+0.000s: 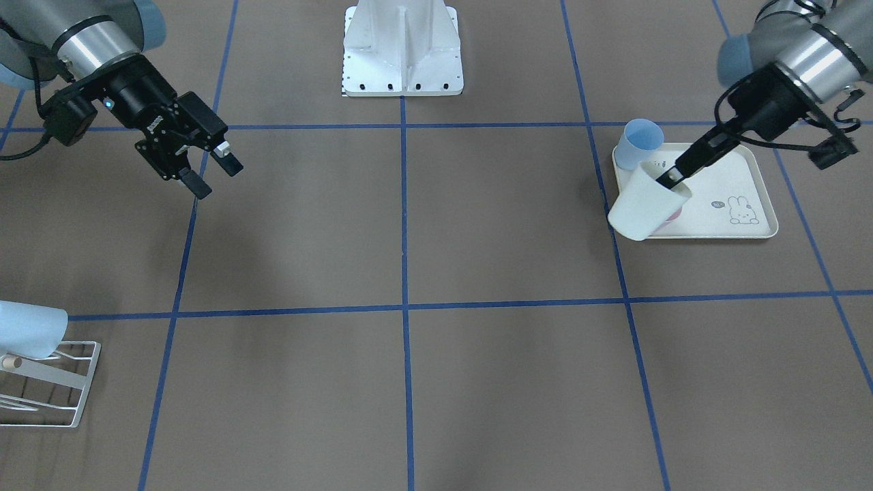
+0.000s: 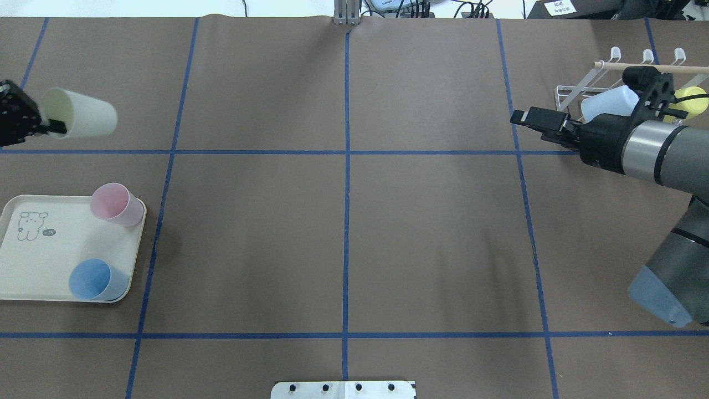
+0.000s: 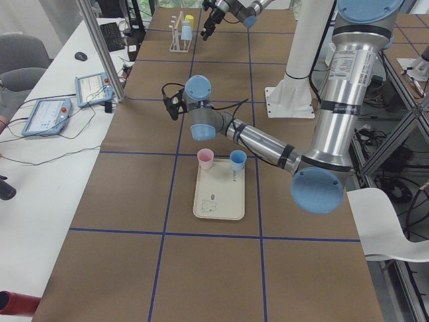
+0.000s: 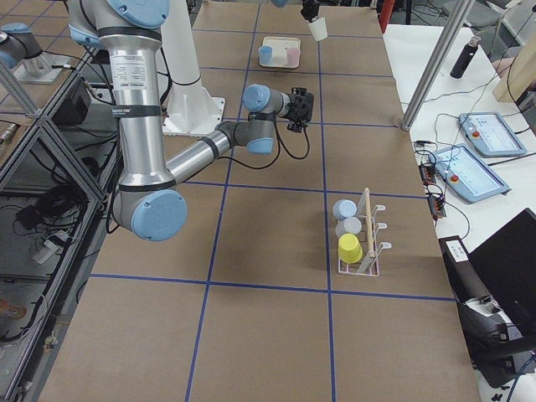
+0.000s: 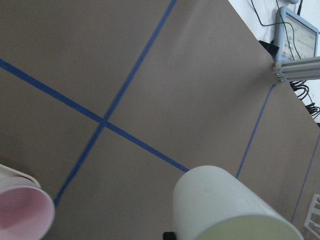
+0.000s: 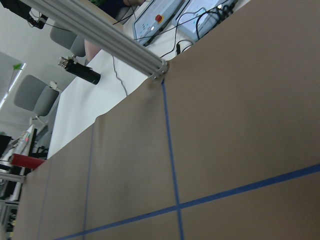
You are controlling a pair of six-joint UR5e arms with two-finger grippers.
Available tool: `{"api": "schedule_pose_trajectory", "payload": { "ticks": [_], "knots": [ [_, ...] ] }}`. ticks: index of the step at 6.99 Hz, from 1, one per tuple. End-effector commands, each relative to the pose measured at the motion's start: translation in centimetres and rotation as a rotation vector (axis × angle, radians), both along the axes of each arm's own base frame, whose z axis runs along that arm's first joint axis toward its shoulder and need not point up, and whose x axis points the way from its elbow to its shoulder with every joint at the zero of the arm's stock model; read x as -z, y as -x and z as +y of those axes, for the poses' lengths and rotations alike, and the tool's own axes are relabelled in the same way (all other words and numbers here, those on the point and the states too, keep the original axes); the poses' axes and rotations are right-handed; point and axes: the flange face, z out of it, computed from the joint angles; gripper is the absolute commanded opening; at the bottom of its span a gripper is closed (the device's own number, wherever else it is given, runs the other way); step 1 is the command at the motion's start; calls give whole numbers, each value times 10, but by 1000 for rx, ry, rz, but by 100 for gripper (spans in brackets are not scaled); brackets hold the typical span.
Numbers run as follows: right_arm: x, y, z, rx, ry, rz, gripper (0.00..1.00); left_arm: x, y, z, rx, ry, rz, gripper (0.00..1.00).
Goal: Transfer IKEA cup to right arm and place on rack
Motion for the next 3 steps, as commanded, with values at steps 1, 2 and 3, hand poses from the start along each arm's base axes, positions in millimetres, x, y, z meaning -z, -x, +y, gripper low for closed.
{"api": "schedule_pose_trajectory", "payload": {
  "ticks": [1,2,3],
  "knots": [
    [68,19,26,80,75,-218,99,93,-92,18,72,-2,182,0],
    [97,25,29,110,139,-325,99,103,-104,31,139,-50,306,0],
    [118,27,30,139,222,-436,99,93,-103,31,164,-52,430,0]
  ]
}}
